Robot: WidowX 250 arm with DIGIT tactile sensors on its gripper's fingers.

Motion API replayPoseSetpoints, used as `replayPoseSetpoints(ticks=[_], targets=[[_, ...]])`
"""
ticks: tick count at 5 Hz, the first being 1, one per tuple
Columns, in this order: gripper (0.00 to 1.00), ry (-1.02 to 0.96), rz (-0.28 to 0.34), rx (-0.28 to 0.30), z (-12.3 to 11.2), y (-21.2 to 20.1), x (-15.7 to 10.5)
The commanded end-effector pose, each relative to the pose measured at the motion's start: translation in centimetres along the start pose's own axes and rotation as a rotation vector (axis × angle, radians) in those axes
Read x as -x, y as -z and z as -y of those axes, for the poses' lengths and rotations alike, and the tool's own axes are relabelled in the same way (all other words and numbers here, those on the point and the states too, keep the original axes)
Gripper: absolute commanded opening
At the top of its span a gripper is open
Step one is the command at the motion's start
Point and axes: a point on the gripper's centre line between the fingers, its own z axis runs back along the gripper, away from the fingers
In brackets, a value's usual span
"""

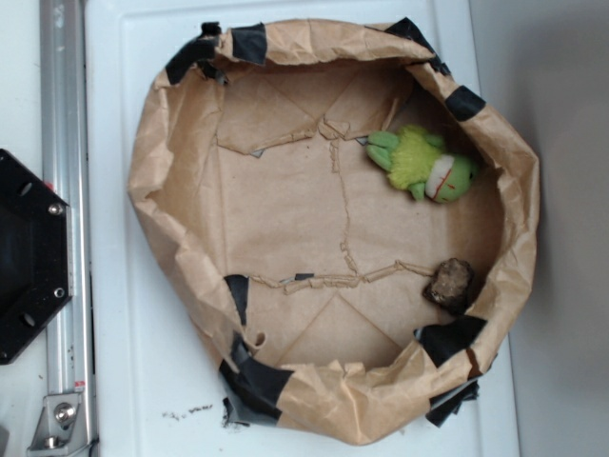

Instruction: Grab the rock.

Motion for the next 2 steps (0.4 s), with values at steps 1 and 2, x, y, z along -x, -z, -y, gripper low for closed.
replayPoseSetpoints(ticks=[1,2], targets=[[1.0,0.0,0.0,0.0,0.0,0.0,0.0],[1.0,0.076,0.046,0.138,-1.7,5.5,-4.5]])
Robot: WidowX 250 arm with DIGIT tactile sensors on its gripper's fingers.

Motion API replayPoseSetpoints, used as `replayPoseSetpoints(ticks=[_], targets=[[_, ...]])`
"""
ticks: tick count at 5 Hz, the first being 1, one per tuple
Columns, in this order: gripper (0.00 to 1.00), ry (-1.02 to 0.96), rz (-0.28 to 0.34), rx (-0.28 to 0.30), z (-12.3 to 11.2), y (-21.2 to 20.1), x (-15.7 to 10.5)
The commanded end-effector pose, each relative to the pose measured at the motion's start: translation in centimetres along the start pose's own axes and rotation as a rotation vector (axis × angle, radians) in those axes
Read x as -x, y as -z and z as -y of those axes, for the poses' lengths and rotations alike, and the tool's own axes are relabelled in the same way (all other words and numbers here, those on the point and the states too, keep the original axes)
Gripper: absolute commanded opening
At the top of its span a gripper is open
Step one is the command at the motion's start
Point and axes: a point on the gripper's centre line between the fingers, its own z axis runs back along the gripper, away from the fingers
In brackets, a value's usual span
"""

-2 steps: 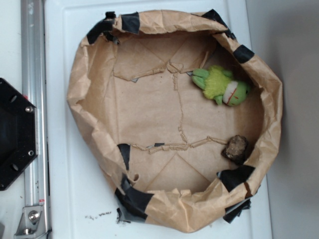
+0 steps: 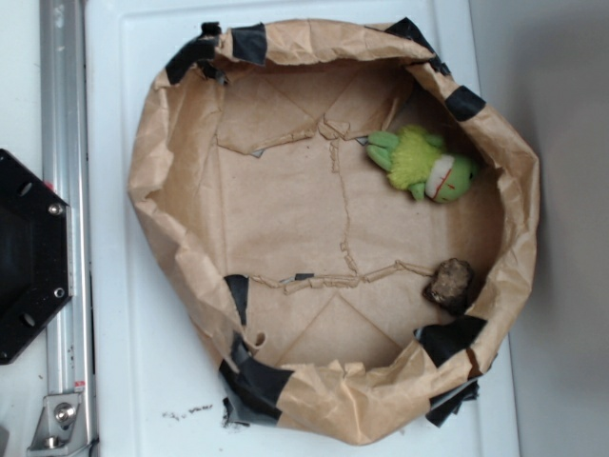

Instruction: Grab the rock.

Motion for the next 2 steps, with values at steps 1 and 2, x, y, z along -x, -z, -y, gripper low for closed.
replayPoseSetpoints(ticks=[1,2], targets=[[1.0,0.078,0.203,0.154,-1.8,7.3,-9.8],[1.0,0.115,0.298,0.168,-1.7,9.1,-14.2]])
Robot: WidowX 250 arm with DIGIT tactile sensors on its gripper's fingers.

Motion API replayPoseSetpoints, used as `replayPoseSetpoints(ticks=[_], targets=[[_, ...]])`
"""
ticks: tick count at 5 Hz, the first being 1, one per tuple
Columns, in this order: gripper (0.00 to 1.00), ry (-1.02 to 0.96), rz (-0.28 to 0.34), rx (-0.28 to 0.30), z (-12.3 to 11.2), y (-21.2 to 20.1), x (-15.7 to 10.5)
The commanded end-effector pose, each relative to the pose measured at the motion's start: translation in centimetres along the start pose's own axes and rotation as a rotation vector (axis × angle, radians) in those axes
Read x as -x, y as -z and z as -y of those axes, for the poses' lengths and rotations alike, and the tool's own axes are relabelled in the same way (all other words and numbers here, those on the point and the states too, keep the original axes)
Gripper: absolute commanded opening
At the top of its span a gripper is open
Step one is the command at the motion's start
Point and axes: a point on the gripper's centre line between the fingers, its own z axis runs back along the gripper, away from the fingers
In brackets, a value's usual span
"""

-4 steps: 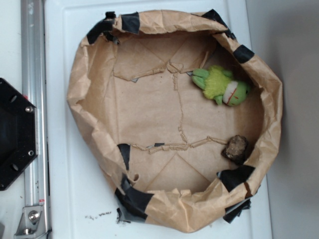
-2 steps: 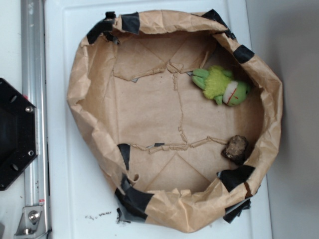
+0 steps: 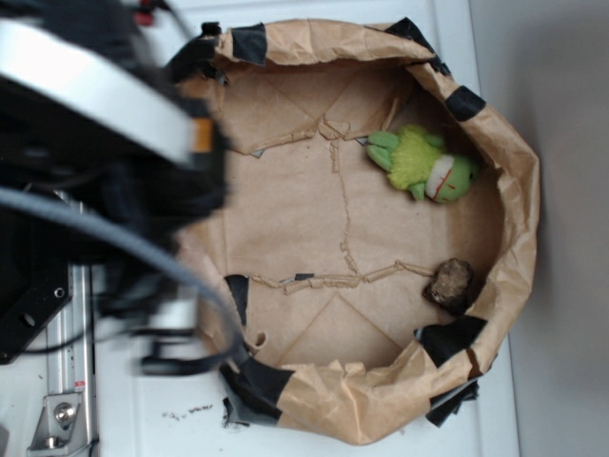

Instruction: Grab the rock.

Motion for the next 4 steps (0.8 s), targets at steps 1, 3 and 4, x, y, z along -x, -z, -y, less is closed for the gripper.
replayPoseSetpoints(ticks=[1,3,4], targets=[[1.0,0.15,0.144,-0.111,0.2,5.9,-7.4],[1.0,0.25,0.11,-0.089,1.3,12.1,-9.7],[1.0,0.31,0.112,-0.073,3.2,14.0,-9.8]])
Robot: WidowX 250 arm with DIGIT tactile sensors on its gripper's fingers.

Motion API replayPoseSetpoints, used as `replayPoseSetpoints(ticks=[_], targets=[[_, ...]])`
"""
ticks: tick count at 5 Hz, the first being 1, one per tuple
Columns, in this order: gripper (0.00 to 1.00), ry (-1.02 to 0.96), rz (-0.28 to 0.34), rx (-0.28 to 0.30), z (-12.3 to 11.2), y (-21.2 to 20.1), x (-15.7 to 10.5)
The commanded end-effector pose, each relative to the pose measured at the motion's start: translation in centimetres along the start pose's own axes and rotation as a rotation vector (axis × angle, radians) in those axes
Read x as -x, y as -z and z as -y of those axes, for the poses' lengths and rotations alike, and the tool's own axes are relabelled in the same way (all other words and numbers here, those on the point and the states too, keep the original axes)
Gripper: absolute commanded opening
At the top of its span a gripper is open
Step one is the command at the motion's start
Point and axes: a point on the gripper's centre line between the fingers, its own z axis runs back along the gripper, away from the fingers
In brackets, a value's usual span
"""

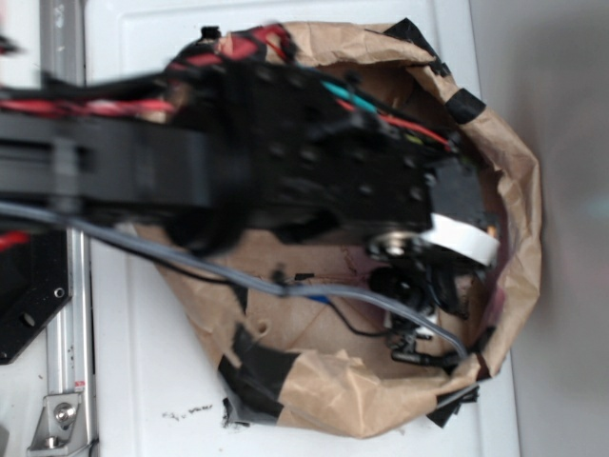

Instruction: Grab the rock.

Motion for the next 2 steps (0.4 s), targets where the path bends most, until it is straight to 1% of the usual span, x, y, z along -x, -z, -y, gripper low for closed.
replayPoseSetpoints(ticks=[1,2], targets=[[0.96,0.073,0.072,0.104,3.81,1.08,-3.45],[0.0,0.103,0.093,-0.021,4.16,1.04,-2.94]])
